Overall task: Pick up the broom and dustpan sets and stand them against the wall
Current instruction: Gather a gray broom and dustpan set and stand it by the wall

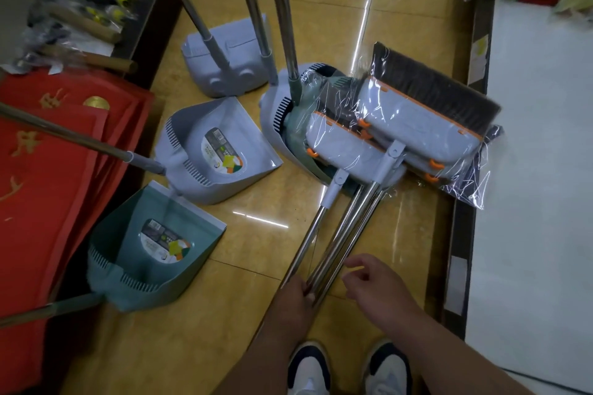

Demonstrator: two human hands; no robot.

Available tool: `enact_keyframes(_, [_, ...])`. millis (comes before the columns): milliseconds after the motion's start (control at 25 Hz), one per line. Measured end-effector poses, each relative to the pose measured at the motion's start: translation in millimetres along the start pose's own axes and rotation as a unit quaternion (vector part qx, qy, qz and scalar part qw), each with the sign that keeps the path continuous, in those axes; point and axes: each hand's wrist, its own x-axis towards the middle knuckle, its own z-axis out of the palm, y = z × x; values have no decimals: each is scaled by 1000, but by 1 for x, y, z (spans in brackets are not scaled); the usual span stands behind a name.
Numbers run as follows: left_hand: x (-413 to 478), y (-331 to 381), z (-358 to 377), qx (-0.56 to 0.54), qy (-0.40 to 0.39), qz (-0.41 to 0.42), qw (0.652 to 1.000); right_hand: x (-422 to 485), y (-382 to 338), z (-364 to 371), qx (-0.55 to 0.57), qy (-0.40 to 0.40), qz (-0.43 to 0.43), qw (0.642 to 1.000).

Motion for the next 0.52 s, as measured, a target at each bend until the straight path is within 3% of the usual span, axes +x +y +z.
enact_keyframes(80, [-9, -2, -5, -32, 6, 42, 999, -1, 1, -1, -12, 7, -3, 1000])
enact_keyframes(160, [-23, 6, -18, -63, 62, 81, 993, -9, -4, 1, -59, 25, -33, 997])
enact_keyframes(320, [-55, 51, -81, 14, 181, 125, 975, -35, -34, 3, -236, 102, -225, 940])
enact_keyframes(520, [-134, 136, -178, 204, 152, 124, 959, -93, -137, -15, -137, 154, -409, 889])
